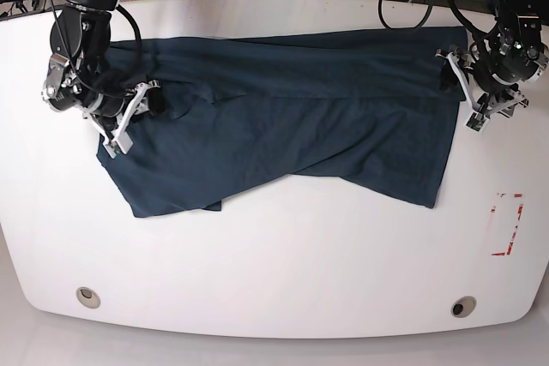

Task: Fold the T-shirt properly
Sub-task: 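Move the right gripper to the shirt hem and grasp it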

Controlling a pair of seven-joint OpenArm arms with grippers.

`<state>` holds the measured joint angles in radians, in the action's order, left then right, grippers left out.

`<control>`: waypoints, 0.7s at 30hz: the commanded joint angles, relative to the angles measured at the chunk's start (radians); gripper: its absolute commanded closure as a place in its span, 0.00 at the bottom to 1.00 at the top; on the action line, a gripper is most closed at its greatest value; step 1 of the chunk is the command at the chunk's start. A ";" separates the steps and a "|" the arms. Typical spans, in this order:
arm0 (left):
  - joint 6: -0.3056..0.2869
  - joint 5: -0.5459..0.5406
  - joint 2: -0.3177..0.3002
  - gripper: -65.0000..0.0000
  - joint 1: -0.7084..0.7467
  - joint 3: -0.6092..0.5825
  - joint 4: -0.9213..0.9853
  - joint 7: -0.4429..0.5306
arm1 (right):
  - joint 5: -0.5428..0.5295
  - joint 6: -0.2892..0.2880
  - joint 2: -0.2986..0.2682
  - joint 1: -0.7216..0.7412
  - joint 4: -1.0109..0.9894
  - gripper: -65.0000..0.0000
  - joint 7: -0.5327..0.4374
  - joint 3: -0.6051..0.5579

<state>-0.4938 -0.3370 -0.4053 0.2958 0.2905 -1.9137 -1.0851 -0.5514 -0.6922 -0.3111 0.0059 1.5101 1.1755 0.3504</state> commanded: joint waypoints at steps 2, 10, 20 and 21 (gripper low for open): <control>0.004 -0.001 -0.014 0.34 -0.008 0.005 -0.013 0.009 | -0.026 -0.006 -0.006 0.015 0.016 0.54 -0.049 -0.024; 0.004 -0.001 -0.014 0.34 -0.010 0.005 -0.013 0.009 | -0.025 -0.006 -0.006 0.016 0.016 0.53 -0.058 -0.026; 0.004 -0.001 -0.014 0.34 -0.010 0.005 -0.013 0.009 | 0.046 -0.006 0.003 0.018 0.014 0.55 -0.059 -0.026; 0.004 -0.001 -0.014 0.34 -0.010 0.005 -0.013 0.009 | 0.061 -0.006 0.017 0.018 0.014 0.58 -0.062 -0.026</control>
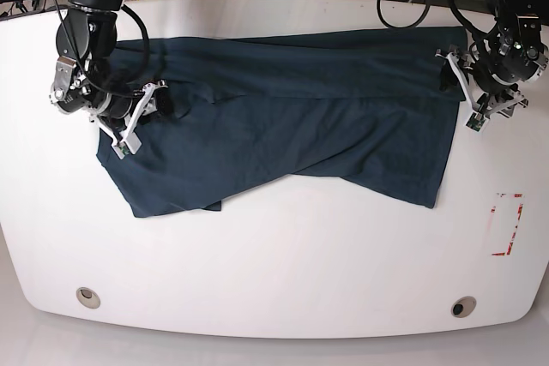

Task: Fold the T-shirt properly
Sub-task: 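Move the right gripper to the shirt hem and grasp it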

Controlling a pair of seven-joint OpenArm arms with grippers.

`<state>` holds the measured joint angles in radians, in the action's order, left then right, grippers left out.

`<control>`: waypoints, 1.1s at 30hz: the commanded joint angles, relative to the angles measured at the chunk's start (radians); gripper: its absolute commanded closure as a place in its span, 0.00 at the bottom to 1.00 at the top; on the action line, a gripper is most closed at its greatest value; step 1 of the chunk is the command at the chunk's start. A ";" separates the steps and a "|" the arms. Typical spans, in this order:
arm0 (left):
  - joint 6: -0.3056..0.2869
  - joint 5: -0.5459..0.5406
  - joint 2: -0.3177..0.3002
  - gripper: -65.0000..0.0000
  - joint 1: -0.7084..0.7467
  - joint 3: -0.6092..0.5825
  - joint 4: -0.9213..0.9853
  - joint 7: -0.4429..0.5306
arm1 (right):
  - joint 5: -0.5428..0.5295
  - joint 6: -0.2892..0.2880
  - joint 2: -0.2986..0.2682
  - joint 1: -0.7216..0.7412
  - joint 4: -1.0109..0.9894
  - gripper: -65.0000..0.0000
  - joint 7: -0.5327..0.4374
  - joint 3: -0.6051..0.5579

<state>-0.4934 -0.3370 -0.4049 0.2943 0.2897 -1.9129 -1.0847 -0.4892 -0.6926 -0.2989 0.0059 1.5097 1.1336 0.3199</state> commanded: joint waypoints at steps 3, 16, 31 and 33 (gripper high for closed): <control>0.003 -0.001 -0.015 0.34 -0.008 0.006 -0.013 0.008 | 0.024 -0.006 0.017 0.018 0.015 0.75 -0.031 0.005; 0.003 -0.001 -0.015 0.34 -0.002 0.006 -0.013 0.008 | 0.031 -0.006 0.019 0.012 0.113 1.00 -0.028 0.005; 0.003 -0.001 -0.015 0.34 0.001 0.006 -0.013 0.008 | 0.037 -0.006 0.014 0.076 0.137 1.00 0.006 0.003; 0.003 -0.001 -0.015 0.34 0.001 0.006 -0.013 0.008 | 0.037 -0.006 0.016 0.090 0.137 1.00 0.006 0.003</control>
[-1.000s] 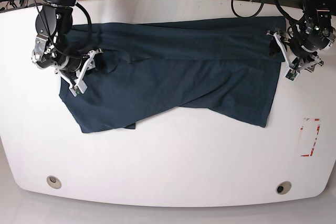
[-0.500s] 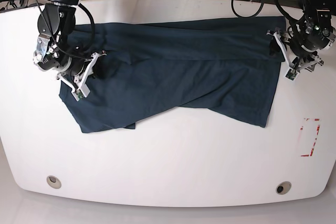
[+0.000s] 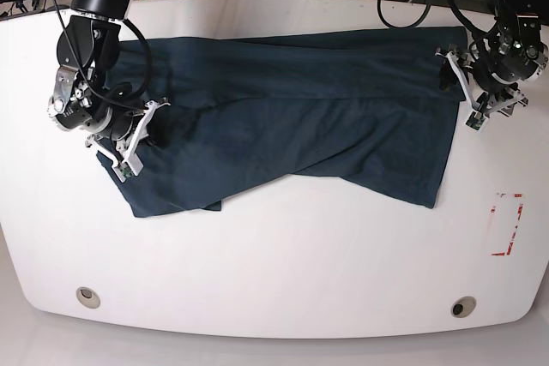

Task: Fold the T-shirt properly
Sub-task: 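Move the right gripper to the shirt hem and grasp it, then pull the grasped hem with the right gripper away from the robot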

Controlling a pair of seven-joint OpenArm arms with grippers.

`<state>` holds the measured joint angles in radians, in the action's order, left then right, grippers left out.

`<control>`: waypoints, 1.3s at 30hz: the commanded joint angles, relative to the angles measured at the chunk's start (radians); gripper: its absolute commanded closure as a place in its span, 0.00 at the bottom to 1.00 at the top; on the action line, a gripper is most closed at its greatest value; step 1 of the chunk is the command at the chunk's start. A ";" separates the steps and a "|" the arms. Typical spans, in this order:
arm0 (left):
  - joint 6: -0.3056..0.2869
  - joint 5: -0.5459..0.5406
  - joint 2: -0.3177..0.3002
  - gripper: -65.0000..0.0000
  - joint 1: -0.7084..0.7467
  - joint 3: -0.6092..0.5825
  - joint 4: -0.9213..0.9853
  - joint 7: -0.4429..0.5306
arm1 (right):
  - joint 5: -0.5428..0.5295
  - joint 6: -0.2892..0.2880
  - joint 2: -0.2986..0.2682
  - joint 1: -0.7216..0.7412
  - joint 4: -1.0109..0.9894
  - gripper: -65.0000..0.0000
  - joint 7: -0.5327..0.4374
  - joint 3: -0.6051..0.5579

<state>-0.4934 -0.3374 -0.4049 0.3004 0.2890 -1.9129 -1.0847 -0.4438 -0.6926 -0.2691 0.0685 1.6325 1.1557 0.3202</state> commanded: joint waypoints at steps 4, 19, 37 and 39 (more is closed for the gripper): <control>0.003 -0.001 -0.015 0.34 -0.005 0.006 -0.013 0.008 | -0.008 -0.006 -0.009 0.047 -0.015 1.00 -0.019 0.003; 0.002 -0.002 -0.015 0.34 0.009 0.006 -0.013 0.008 | -0.006 -0.006 -0.014 0.144 -0.117 0.98 -0.023 0.001; 0.002 -0.006 0.019 0.34 0.003 -0.010 -0.015 0.008 | -0.008 -0.006 -0.058 0.089 -0.042 0.30 -0.016 0.087; 0.002 -0.001 0.034 0.34 0.003 -0.029 -0.013 0.008 | -0.006 -0.006 -0.062 0.081 -0.042 0.30 -0.019 0.093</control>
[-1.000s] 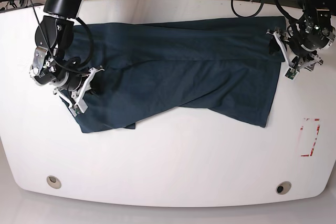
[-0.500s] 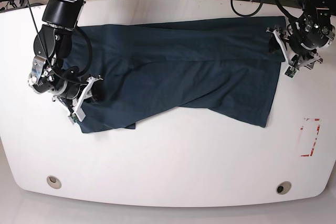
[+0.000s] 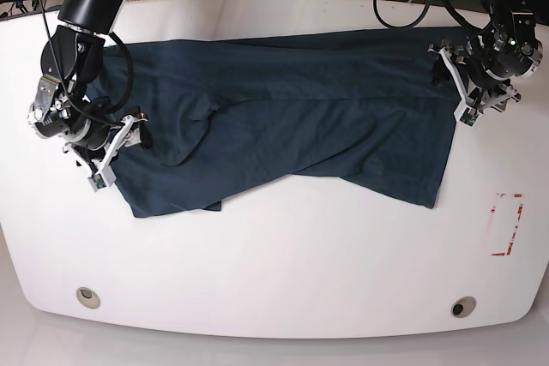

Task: Fold the T-shirt properly
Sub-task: 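Pull the grasped hem with the right gripper away from the robot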

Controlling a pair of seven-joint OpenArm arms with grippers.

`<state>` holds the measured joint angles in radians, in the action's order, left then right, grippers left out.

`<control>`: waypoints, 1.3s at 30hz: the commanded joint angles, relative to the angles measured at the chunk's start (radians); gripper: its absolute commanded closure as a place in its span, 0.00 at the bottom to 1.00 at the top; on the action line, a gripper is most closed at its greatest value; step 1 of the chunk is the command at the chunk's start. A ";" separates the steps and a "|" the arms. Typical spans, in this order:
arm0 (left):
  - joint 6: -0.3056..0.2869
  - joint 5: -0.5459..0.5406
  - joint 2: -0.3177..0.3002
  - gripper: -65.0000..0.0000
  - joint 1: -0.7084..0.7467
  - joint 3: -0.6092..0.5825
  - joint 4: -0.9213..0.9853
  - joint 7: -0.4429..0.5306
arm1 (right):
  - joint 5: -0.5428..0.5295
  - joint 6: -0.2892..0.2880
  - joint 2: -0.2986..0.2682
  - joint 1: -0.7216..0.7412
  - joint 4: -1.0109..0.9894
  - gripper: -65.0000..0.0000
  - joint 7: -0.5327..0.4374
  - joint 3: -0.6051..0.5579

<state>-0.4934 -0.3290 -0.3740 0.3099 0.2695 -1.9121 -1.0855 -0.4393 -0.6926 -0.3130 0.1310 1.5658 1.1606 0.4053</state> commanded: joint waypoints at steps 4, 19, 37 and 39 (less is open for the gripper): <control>0.003 -0.008 0.010 0.34 -0.007 -0.039 -0.007 0.009 | 0.017 -0.006 -0.018 0.049 -0.020 0.30 -0.028 0.033; 0.003 -0.009 0.010 0.34 -0.010 -0.072 0.162 0.015 | 0.274 -0.006 -0.019 0.333 -0.431 0.30 -0.225 0.030; 0.003 -0.008 -0.016 0.34 0.033 -0.071 0.164 0.014 | 0.495 -0.006 -0.035 0.574 -0.967 0.30 -0.654 0.030; 0.003 -0.008 -0.016 0.34 0.035 -0.069 0.165 0.014 | 0.497 -0.006 -0.033 0.574 -0.973 0.30 -0.678 0.030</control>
<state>-0.4900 -0.3565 -0.3782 0.3378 0.1986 -1.7435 -1.0431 0.0658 -0.6918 -0.3302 0.6689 0.5842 0.5171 0.4332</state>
